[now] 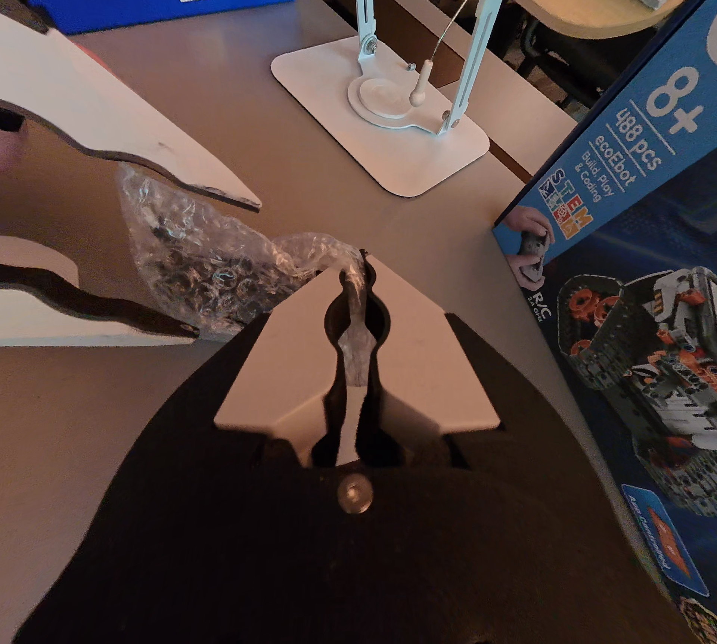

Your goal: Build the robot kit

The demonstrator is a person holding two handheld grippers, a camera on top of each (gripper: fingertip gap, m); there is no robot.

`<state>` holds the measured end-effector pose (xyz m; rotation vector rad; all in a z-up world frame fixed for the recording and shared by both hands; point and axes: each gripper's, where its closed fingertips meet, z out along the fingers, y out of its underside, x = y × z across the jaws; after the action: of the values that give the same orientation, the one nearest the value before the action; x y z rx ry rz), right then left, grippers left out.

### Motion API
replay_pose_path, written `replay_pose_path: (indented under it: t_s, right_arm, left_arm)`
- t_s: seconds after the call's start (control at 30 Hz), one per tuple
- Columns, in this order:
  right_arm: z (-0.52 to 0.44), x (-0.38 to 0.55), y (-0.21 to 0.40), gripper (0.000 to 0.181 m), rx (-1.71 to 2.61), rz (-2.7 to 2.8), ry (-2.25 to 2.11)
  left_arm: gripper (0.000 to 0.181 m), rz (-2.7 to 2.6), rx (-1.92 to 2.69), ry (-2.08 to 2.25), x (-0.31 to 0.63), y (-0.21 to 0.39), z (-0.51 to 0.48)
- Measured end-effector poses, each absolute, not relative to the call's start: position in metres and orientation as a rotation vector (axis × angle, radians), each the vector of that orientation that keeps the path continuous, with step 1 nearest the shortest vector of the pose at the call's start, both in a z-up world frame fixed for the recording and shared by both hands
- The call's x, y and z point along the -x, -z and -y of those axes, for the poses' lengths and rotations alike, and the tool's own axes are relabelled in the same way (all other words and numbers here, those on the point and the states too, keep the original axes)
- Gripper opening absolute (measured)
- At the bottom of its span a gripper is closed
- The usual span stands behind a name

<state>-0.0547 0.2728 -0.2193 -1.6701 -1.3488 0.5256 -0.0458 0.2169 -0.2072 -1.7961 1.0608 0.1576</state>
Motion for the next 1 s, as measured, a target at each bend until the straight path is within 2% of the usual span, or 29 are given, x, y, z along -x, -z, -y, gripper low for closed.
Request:
replay_pose_path:
  t_s: [0.03, 0.1, 0.17, 0.23, 0.3, 0.37, 0.57, 0.67, 0.8, 1.0]
  right_arm:
    - [-0.270, 0.056, 0.218, 0.000, 1.657, 1.357, -0.535]
    - [-0.268, 0.057, 0.216, 0.000, 1.632, 1.372, -0.525]
    - [-0.270, 0.055, 0.217, 0.000, 1.616, 1.376, -0.506]
    - [-0.271, 0.050, 0.214, 0.004, 1.598, 1.393, -0.494]
    - [-0.268, 0.044, 0.203, 0.023, 1.553, 1.405, -0.508]
    - [-0.254, 0.042, 0.191, 0.028, 1.473, 1.449, -0.567]
    - [-0.214, 0.035, 0.154, 0.016, 1.253, 1.503, -0.734]
    - [-0.199, 0.043, 0.169, 0.012, 1.263, 1.592, -0.775]
    - [-0.213, 0.066, 0.196, 0.048, 1.338, 1.578, -0.659]
    - [-0.214, 0.079, 0.208, 0.027, 1.364, 1.581, -0.730]
  left_arm:
    - [0.052, -1.075, 1.835, -0.192, 0.051, 0.213, -0.219]
    - [0.015, -1.101, 1.917, -0.210, 0.061, 0.230, -0.221]
    - [0.002, -1.027, 1.929, -0.139, 0.064, 0.229, -0.225]
    - [0.001, -0.966, 1.950, -0.025, 0.066, 0.225, -0.226]
    - [0.000, -0.863, 1.967, 0.131, 0.069, 0.218, -0.228]
    - [0.001, -0.768, 1.985, 0.309, 0.070, 0.211, -0.228]
    - [0.000, -0.532, 2.019, 0.505, 0.093, 0.203, -0.237]
    - [0.000, -0.478, 2.011, 0.606, 0.091, 0.200, -0.236]
    - [0.000, -0.498, 1.990, 0.693, 0.077, 0.194, -0.230]
    - [0.000, -0.521, 1.952, 0.748, 0.070, 0.188, -0.226]
